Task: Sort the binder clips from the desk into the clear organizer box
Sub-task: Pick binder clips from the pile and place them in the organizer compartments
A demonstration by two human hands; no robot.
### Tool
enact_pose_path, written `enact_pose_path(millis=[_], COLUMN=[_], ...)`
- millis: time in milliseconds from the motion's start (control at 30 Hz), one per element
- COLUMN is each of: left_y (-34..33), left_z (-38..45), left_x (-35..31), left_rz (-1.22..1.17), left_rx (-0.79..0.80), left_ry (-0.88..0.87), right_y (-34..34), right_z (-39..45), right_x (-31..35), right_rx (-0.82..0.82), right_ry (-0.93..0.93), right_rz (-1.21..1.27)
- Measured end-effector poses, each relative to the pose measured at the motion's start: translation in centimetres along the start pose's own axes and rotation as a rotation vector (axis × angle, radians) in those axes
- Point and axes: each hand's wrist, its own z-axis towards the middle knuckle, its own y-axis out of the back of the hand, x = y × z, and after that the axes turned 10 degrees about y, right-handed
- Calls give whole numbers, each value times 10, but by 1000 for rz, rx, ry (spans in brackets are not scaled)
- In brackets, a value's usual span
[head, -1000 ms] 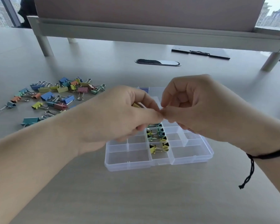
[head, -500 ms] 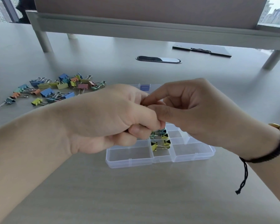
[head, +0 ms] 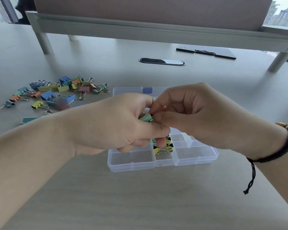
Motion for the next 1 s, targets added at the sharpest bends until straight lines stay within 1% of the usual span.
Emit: enact_pose_path(millis=[100, 333, 467, 667, 767, 900, 1000], left_y=[0, -1, 2, 8, 10, 9, 8], left_z=[-1, -2, -1, 1, 1, -1, -3], left_x=[0, 0, 1, 0, -1, -3, -3], left_rz=[11, 3, -9, -20, 104, 422, 507], left_rx=[16, 5, 2, -67, -142, -299, -354], left_ry=[1, -25, -15, -11, -54, -134, -153], right_y=[-1, 2, 4, 13, 16, 16, 16], right_z=[-1, 0, 0, 0, 1, -2, -3], right_x=[0, 1, 0, 1, -1, 0, 3], right_rx=[25, -17, -39, -111, -119, -44, -22], right_ry=[-14, 60, 57, 54, 37, -7, -5], right_rz=[35, -28, -63, 1, -30, -98, -81])
